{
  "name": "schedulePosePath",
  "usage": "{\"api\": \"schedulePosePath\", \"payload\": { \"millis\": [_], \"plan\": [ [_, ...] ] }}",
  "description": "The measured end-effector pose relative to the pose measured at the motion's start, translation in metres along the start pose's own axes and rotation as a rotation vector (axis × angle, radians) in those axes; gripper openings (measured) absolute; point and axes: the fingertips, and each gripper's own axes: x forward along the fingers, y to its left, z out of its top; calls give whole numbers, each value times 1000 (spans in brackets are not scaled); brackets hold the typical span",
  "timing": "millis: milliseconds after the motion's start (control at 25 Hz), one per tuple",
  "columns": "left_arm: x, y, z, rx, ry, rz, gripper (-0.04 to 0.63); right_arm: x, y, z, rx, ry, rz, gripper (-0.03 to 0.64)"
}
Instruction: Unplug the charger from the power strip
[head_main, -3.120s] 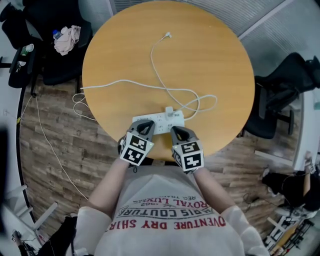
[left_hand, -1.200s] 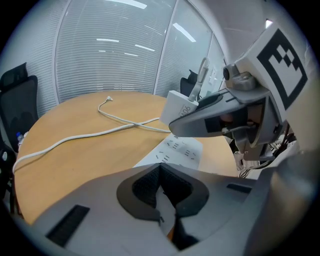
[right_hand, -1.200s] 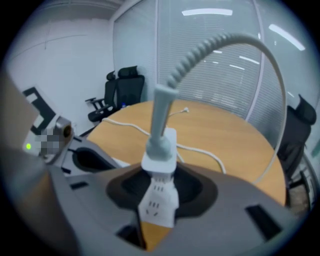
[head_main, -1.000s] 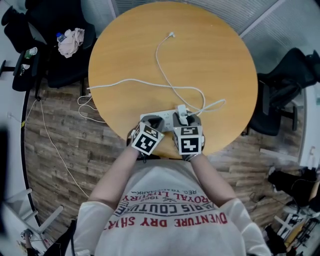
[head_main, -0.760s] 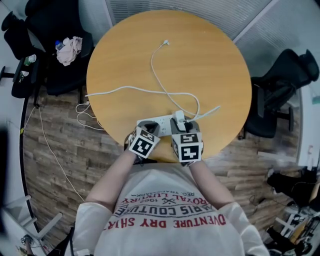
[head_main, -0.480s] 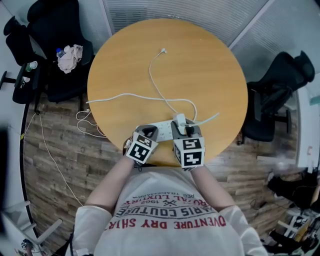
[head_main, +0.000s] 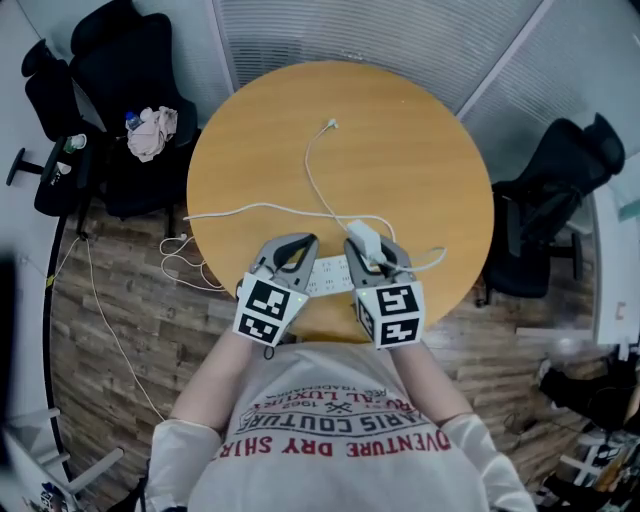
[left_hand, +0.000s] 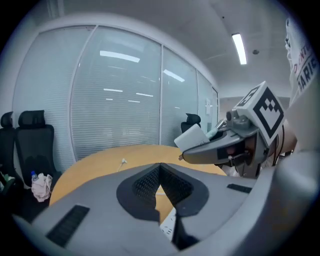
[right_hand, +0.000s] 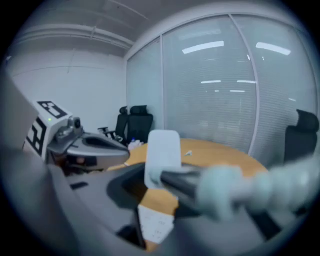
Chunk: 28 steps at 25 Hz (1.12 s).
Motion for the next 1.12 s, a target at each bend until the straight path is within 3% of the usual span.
{"api": "schedulePosePath", "payload": {
  "millis": [240,440,680,1120],
  "plan": [
    [-42,14,56,-14,-183,46,34,-15,9,30,-5,-77,29,155],
    [-74,26,77,-44,-314,106,34,-31,16,44,0,-170,72,155],
    [-86,31,79,-56,-322,117,34,-43,25,61,-19,-264,115,155],
    [-80,22,73,-48,-282,89,34,-42,27,65,-31,-281,118,155]
  ]
}}
